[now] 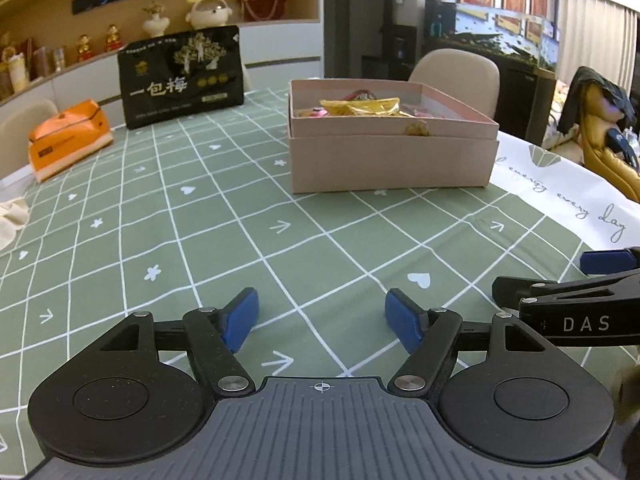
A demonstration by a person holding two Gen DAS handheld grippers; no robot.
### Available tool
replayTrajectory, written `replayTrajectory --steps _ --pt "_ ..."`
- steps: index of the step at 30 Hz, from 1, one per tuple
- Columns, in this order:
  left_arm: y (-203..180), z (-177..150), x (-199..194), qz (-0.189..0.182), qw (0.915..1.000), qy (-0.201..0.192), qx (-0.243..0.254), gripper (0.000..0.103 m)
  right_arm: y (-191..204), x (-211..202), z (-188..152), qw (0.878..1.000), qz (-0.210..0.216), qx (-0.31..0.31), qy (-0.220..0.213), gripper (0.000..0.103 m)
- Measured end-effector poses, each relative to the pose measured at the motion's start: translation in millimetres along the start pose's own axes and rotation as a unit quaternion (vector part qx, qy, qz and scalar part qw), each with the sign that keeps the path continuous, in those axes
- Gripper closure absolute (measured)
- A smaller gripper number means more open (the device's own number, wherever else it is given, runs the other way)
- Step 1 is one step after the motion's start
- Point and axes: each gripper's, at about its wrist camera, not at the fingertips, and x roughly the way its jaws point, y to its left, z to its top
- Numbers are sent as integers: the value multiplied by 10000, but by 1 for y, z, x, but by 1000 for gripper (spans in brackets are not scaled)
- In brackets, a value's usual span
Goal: Organize snacks
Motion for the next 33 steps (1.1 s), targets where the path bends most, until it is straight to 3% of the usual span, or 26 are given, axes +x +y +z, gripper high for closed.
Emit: replayTrajectory --steps 6,33 --pt "-1 1 3 11 10000 -46 -16 27 -2 5 -5 9996 -47 -2 -295 0" --pt "-1 1 4 0 10000 -46 -21 26 -4 6 -5 9995 -49 44 -294 0"
